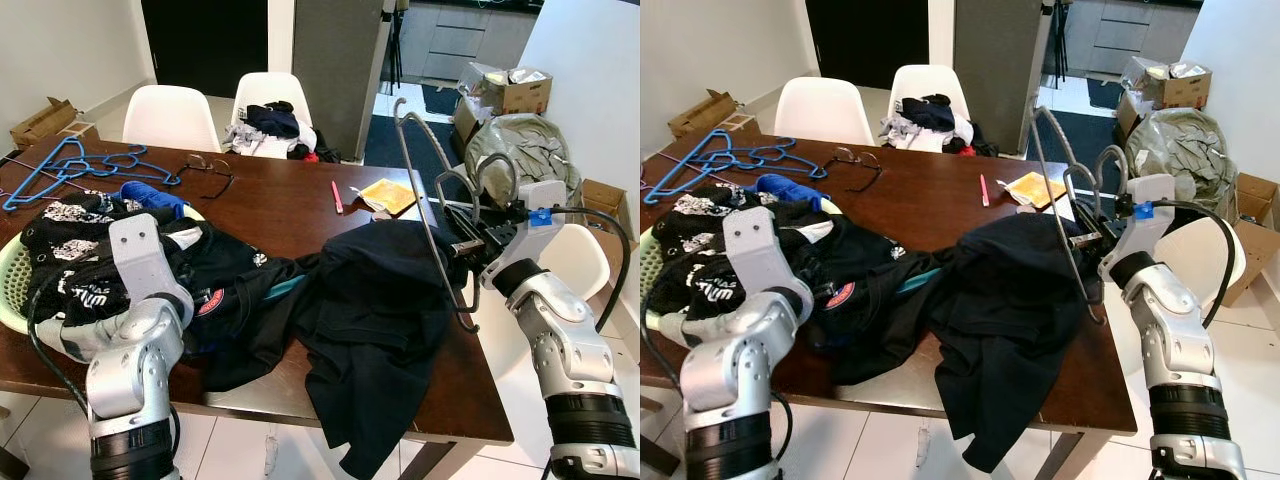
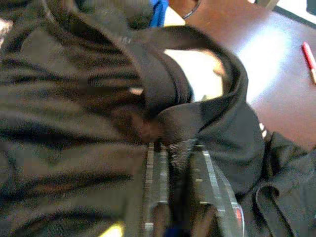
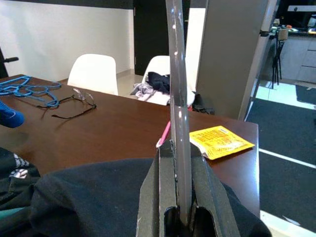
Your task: Hang hanger
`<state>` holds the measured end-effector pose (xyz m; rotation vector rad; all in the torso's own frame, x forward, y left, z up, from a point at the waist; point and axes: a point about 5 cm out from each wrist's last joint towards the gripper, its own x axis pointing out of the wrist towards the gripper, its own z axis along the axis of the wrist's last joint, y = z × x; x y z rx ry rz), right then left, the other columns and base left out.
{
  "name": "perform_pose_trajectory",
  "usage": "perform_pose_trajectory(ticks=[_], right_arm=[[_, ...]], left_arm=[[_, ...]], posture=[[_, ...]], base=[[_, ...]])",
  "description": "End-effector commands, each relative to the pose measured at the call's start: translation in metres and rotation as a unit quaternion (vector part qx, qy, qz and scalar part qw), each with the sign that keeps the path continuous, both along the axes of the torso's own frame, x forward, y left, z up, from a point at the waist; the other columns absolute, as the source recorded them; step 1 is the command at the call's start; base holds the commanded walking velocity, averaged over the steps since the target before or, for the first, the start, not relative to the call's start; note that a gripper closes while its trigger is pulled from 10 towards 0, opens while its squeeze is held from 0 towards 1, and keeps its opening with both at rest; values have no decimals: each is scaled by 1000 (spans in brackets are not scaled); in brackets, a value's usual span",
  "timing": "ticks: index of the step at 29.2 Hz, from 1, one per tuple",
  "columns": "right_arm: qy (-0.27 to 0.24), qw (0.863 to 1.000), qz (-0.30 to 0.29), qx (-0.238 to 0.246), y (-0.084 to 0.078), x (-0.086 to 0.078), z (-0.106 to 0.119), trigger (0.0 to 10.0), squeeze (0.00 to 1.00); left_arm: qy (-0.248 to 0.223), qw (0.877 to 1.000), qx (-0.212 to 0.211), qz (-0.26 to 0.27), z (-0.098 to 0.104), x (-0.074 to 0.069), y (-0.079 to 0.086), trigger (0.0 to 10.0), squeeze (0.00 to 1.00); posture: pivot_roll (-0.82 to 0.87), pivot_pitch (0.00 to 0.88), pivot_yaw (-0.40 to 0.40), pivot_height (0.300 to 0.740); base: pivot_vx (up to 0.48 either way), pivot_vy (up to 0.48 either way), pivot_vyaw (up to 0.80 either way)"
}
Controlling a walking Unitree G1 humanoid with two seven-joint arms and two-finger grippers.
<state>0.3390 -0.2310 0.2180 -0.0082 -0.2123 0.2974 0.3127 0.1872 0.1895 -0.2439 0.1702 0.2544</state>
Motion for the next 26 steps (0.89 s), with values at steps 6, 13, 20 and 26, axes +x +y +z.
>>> perform_pose_trajectory(ticks=[6,13,20,26], right_arm=[[2,1000,-1,2,-1,-4,-2,10000,0],[2,1000,-1,7,0,-3,-2,10000,0],[0,1000,-1,10,2,-1,-2,10000,0],[-2,1000,-1,13,3,0,-2,10000,0]], left_arm=[[-5,1000,-1,-13,1,0,-4,0,0],[-157,974,126,-102,76,0,-39,0,0],[-231,943,164,-173,115,-6,-69,0,0],[-250,933,159,-205,122,-7,-79,0,0]], posture=[[41,60,-42,740],[52,61,-42,740],[60,51,-39,740],[66,39,-32,740]], base=[[0,0,0],[0,0,0],[0,0,0],[0,0,0]])
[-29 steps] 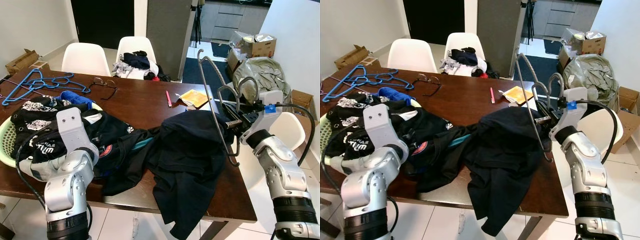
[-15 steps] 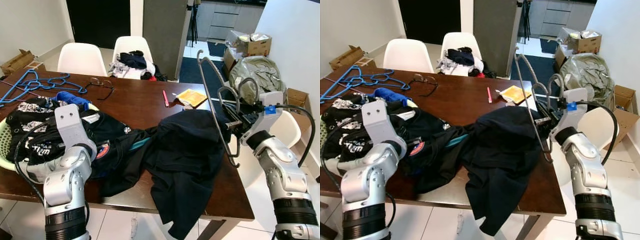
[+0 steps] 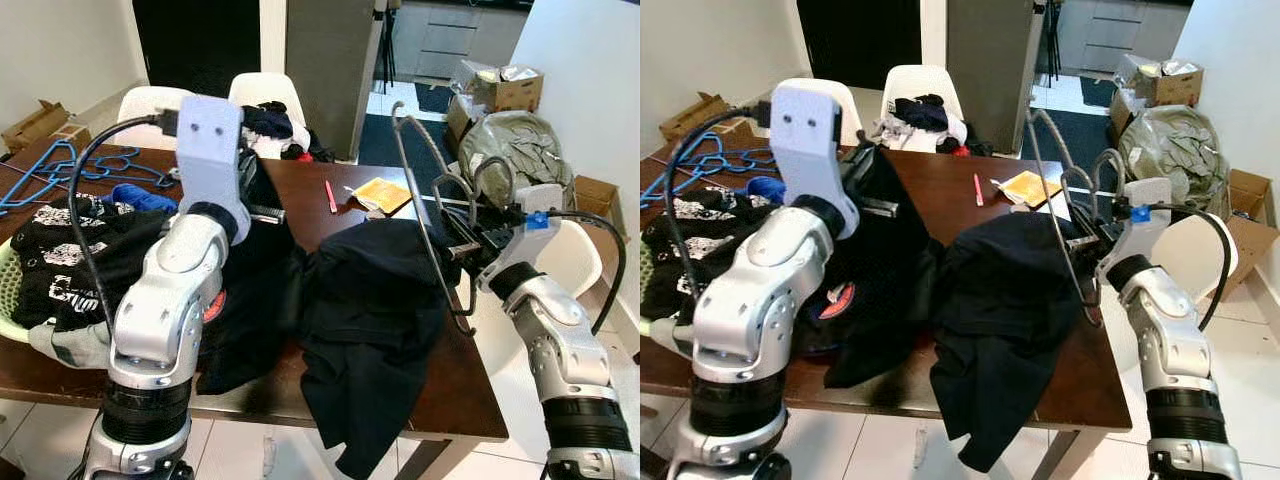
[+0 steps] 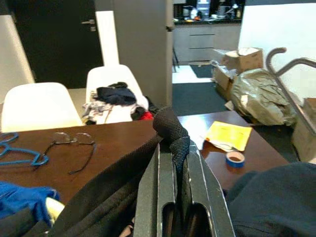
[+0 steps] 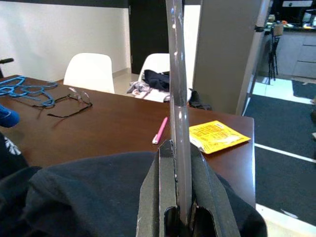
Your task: Hang hanger
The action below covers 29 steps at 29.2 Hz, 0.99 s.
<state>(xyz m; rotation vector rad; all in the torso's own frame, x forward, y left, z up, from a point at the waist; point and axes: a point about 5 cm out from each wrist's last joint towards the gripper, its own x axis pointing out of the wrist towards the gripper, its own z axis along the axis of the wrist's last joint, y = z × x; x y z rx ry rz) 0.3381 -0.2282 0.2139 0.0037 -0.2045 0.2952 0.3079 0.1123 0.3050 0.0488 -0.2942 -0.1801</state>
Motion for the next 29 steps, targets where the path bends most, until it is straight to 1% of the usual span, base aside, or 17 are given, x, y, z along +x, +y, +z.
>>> perform_pose_trajectory(ticks=[1,2,3,4,5,7,8,9,10,12,14,16,17,20,21,22,29], right_arm=[[-8,1000,-1,9,1,2,2,10000,0],[-8,1000,-1,9,1,2,2,10000,0],[-9,1000,-1,11,2,2,3,10000,0],[-9,1000,-1,11,2,2,3,10000,0],[-10,1000,-1,13,3,3,3,10000,0],[-10,1000,-1,13,3,3,3,10000,0],[-10,1000,0,16,4,3,2,10000,0],[-10,1000,0,16,4,3,2,10000,0],[-10,1000,1,18,6,3,1,10000,0],[-10,1000,1,18,6,3,1,10000,0],[-8,1000,4,21,10,3,0,10000,0],[-8,1000,4,21,10,3,0,10000,0],[-8,1000,6,22,11,3,-1,10000,0],[-8,1000,8,23,13,4,-1,10000,0],[-8,1000,11,25,15,4,-1,10000,0],[-7,1000,15,26,18,4,-2,10000,0],[-5,999,21,29,23,3,-4,10000,0]], left_arm=[[-18,999,-3,-38,9,-3,-10,0,0],[-18,999,-3,-38,9,-3,-10,0,0],[-19,997,-17,-70,11,-5,-16,0,0],[-19,997,-17,-70,11,-5,-16,0,0],[-15,995,-28,-98,10,-7,-23,0,0],[-15,995,-28,-98,10,-7,-23,0,0],[-1,992,-26,-120,4,-8,-29,0,0],[-1,992,-26,-120,4,-8,-29,0,0],[11,991,-19,-132,-2,-8,-34,0,0],[11,991,-19,-132,-2,-8,-34,0,0],[29,989,-19,-145,-13,-9,-40,0,0],[29,989,-19,-145,-13,-9,-40,0,0],[35,988,-22,-148,-16,-8,-43,0,0],[38,986,-19,-159,-19,-9,-46,0,0],[41,986,-14,-162,-21,-9,-50,3490,0],[44,985,-13,-164,-23,-9,-52,10000,0],[46,986,-13,-161,-24,-7,-52,10000,0]], posture=[[67,36,-29,740],[67,36,-29,740],[67,31,-27,740],[67,31,-27,740],[66,31,-25,740],[66,31,-25,740],[67,29,-24,740],[67,29,-24,740],[69,28,-23,740],[69,28,-23,740],[68,27,-24,740],[68,27,-24,740],[66,25,-24,740],[66,25,-24,740],[65,22,-22,740],[63,25,-20,740],[61,25,-21,740]], base=[[0,0,0],[0,0,0],[0,0,0],[0,0,0],[0,0,0],[0,0,0],[-277,0,0],[-277,0,0],[-480,0,0],[-480,0,0],[-480,0,0],[-480,0,0],[-480,0,0],[-480,0,0],[-480,0,0],[-480,0,0],[-480,0,0]])
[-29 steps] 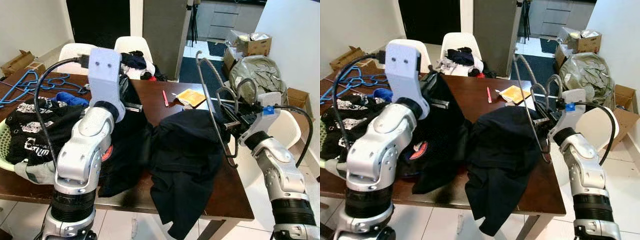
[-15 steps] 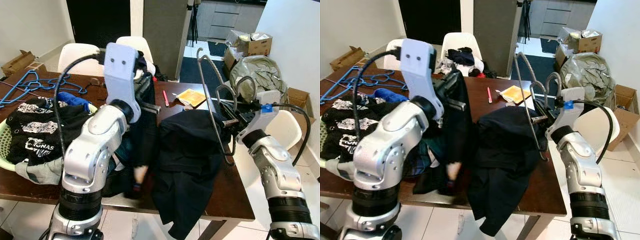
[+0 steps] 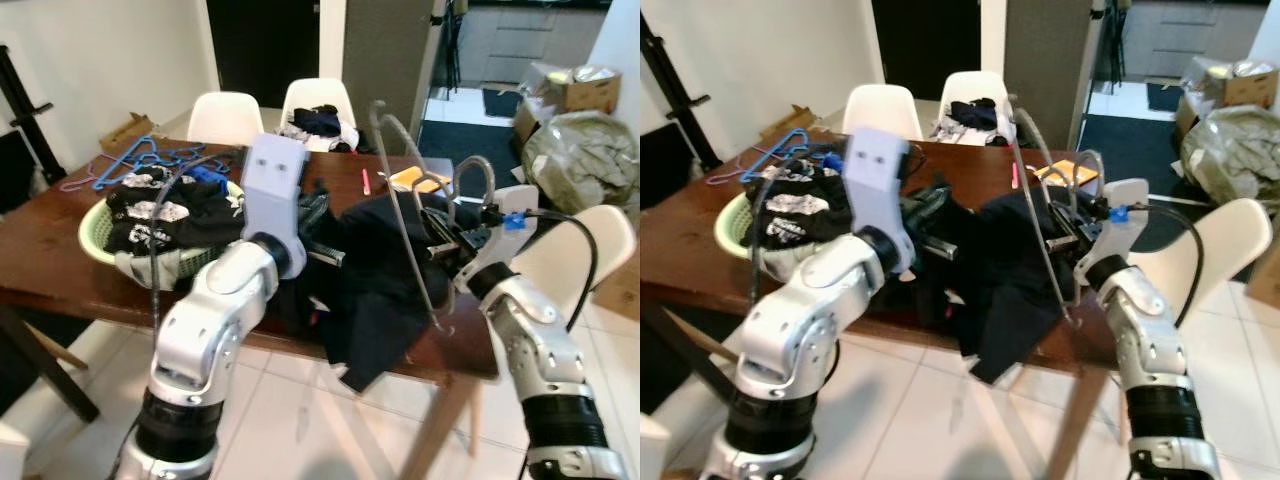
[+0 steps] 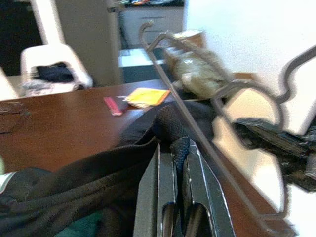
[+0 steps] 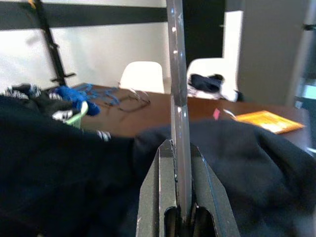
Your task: Hang hanger
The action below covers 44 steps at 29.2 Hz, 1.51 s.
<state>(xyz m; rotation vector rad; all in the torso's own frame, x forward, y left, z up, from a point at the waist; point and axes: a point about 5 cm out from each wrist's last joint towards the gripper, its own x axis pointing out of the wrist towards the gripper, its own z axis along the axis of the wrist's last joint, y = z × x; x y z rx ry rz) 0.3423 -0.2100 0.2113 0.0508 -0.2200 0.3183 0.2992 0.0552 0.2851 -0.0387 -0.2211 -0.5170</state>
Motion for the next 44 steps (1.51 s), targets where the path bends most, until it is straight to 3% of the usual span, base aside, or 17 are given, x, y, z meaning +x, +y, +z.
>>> perform_pose_trajectory(ticks=[1,6,14,24,26,27,32,35,38,43,44], right_arm=[[0,1000,8,6,4,-1,-2,10000,0],[-1,1000,3,12,2,0,0,10000,0],[6,1000,-21,22,-7,1,-1,10000,0],[23,994,-104,9,-31,4,-5,10000,0],[56,983,-177,-16,-52,5,-16,10000,0],[56,983,-177,-16,-52,5,-16,10000,0],[83,975,-202,-45,-60,3,-30,10000,0],[85,974,-203,-48,-60,3,-31,10000,0],[129,961,-237,-66,-77,-4,-57,10000,0],[161,951,-250,-86,-85,-12,-78,10000,0],[203,943,-250,-87,-91,-31,-109,10000,0]], left_arm=[[6,1000,-1,9,-4,2,5,10000,0],[4,1000,-3,4,-3,2,4,10000,0],[2,999,-18,-34,-2,-2,-7,10000,0],[2,997,-18,-73,-11,-7,-14,10000,0],[3,998,49,-26,-35,8,5,10000,0],[3,998,49,-26,-35,8,5,10000,0],[26,994,89,54,-62,30,40,10000,0],[28,994,93,57,-65,31,42,10000,0],[57,981,133,127,-94,45,72,10000,0],[78,967,172,170,-120,50,95,10000,0],[138,953,172,208,-156,44,119,10000,0]], posture=[[59,25,-21,740],[55,26,-19,740],[49,23,-17,740],[42,15,-15,740],[39,12,-17,740],[39,12,-17,740],[30,11,-22,740],[30,11,-22,740],[23,14,-25,740],[17,18,-26,740],[3,31,-23,740]], base=[[-480,0,0],[-480,0,0],[-480,0,-776],[-27,0,-788],[0,0,-788],[0,0,-788],[0,0,-788],[0,0,-788],[0,0,-788],[0,0,-788],[0,0,-788]])
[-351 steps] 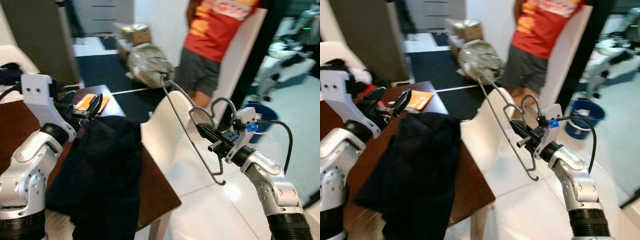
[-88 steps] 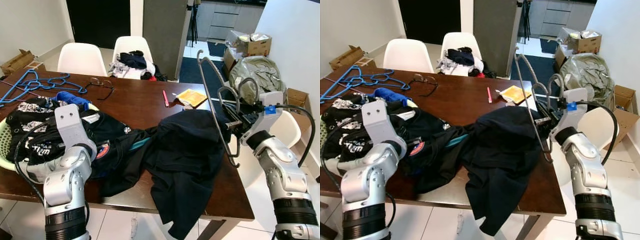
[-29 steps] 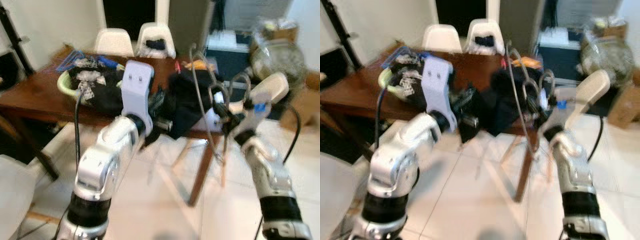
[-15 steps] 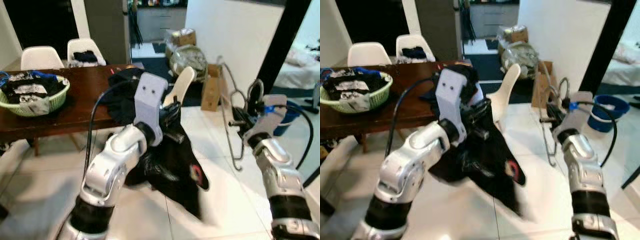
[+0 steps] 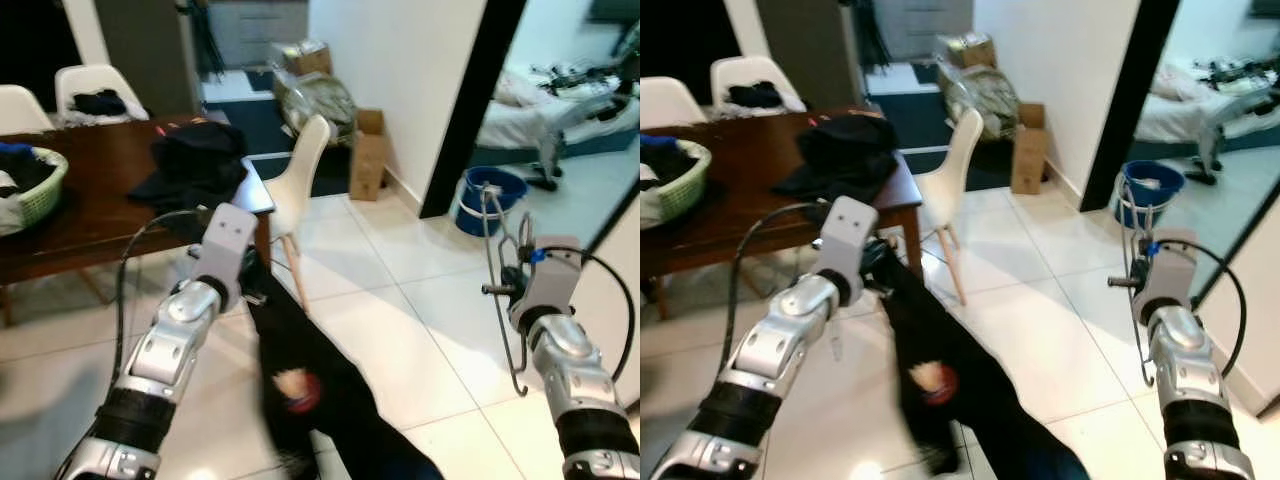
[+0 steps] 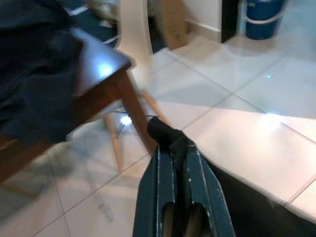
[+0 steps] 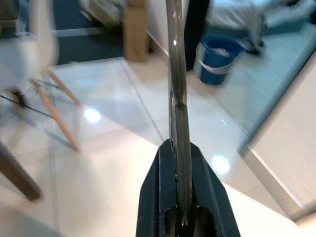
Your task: Hang hanger
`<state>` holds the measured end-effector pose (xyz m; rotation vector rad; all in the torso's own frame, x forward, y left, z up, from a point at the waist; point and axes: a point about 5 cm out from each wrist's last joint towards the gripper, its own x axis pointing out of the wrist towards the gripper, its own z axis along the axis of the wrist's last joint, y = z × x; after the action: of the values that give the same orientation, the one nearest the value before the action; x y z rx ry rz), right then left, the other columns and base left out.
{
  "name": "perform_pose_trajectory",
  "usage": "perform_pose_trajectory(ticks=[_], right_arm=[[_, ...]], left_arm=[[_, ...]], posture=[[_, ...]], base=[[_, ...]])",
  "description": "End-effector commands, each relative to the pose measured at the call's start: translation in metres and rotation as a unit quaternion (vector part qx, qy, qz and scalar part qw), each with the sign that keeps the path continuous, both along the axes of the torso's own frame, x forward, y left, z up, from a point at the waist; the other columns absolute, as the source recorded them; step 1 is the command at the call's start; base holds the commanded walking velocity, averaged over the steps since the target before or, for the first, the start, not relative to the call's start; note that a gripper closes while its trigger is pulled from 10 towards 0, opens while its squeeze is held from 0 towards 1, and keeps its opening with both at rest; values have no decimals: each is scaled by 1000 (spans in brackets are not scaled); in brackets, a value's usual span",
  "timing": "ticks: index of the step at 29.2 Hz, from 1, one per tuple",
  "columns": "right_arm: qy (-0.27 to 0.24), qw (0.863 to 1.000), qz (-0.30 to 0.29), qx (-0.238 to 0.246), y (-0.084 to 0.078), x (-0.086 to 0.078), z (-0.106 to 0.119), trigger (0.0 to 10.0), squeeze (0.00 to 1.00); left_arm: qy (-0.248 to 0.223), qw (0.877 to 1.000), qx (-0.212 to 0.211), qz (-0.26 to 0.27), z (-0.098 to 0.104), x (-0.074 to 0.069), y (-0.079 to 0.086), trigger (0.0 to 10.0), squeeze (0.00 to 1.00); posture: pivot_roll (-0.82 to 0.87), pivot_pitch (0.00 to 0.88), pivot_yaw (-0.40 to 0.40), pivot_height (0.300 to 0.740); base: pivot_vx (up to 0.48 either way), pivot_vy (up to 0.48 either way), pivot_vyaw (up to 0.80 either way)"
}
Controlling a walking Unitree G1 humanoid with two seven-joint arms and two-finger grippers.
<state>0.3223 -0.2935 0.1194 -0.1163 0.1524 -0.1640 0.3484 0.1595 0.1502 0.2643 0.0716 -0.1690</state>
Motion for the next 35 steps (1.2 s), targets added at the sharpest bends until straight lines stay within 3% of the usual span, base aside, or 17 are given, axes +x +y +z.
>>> perform_pose_trajectory(ticks=[1,3,5,6,8,12,19,21,24,35], right_arm=[[56,998,-17,9,-11,-26,-38,10000,0],[95,995,-26,22,-14,-48,-66,10000,0],[129,990,-40,42,-16,-68,-89,10000,0],[129,990,-40,42,-16,-68,-89,10000,0],[149,986,-40,68,-14,-87,-106,10000,0],[159,982,-39,92,-11,-107,-121,10000,0],[151,981,-47,108,-13,-116,-125,10000,0],[137,980,-47,140,-13,-116,-126,10000,0],[137,978,-34,152,-12,-115,-126,10000,0],[137,978,-31,154,-10,-114,-127,10000,0]], left_arm=[[68,996,2,64,-47,-13,30,10000,0],[115,988,-6,101,-80,-28,47,10000,0],[143,983,6,112,-101,-42,54,10000,0],[143,983,6,112,-101,-42,54,10000,0],[172,978,-8,114,-120,-59,56,10000,0],[191,976,-24,102,-139,-78,54,10000,0],[201,971,-75,104,-148,-86,52,10000,0],[229,961,-138,73,-158,-94,44,10000,0],[236,962,-131,32,-162,-97,34,10000,0],[211,964,-153,50,-158,-91,43,10000,0]], posture=[[3,31,-23,740],[-2,38,-20,740],[-3,41,-20,740],[-3,41,-20,740],[-5,51,-19,740],[-14,56,-13,740],[-13,62,-1,740],[-11,67,2,740],[-6,70,-3,740],[-2,73,-4,740]], base=[[0,0,-788],[0,0,-788],[0,0,-788],[0,0,-788],[0,0,-788],[0,0,-788],[0,0,-788],[0,0,-788],[0,0,-788],[0,0,-788]])
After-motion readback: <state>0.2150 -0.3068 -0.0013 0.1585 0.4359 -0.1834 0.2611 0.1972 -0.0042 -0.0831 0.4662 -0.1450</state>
